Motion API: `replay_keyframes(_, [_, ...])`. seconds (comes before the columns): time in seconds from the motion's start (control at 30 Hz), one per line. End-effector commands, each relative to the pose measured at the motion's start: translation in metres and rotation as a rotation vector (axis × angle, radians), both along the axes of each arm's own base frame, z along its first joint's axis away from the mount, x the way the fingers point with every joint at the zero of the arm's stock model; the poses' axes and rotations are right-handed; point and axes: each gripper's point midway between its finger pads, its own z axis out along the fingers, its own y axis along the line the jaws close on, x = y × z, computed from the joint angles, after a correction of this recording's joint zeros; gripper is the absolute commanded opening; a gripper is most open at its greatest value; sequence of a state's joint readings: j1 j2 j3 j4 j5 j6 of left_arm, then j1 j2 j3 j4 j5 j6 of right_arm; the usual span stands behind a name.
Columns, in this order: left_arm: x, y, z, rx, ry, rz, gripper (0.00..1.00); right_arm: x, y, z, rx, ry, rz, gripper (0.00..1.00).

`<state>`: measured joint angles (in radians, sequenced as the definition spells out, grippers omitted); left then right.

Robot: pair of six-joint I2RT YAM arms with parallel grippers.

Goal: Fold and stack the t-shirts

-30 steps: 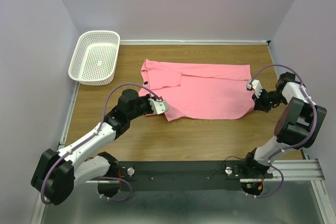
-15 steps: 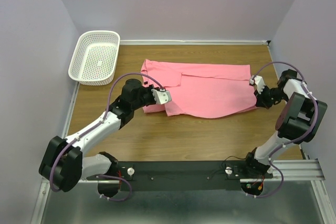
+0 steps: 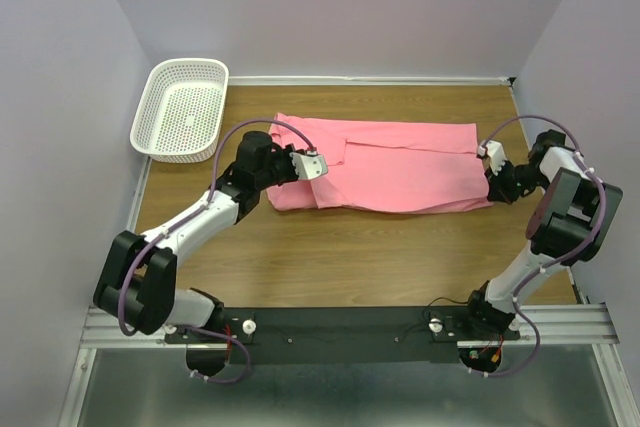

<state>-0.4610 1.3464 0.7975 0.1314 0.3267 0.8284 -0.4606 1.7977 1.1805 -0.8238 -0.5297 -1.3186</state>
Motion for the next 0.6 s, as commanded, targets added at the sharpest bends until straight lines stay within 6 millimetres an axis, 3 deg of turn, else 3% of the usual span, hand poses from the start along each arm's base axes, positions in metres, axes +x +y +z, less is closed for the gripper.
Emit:
replay_keyframes(0.0, [0.014,-0.005,0.014,-0.014,-0.034,-0.025,0.0,0.014,-0.01,0.002,0.007,-0.025,-0.041,0.01])
replay_keyframes(0.23, [0.03,-0.008,0.025,-0.015,-0.058,-0.016,0.0,0.019,-0.011,0.001,0.023,-0.022,-0.063,0.01])
replay_keyframes(0.57, [0.055,-0.008,0.015,0.026,-0.039,-0.001,0.0,0.023,-0.01,-0.001,0.041,-0.016,-0.082,0.0])
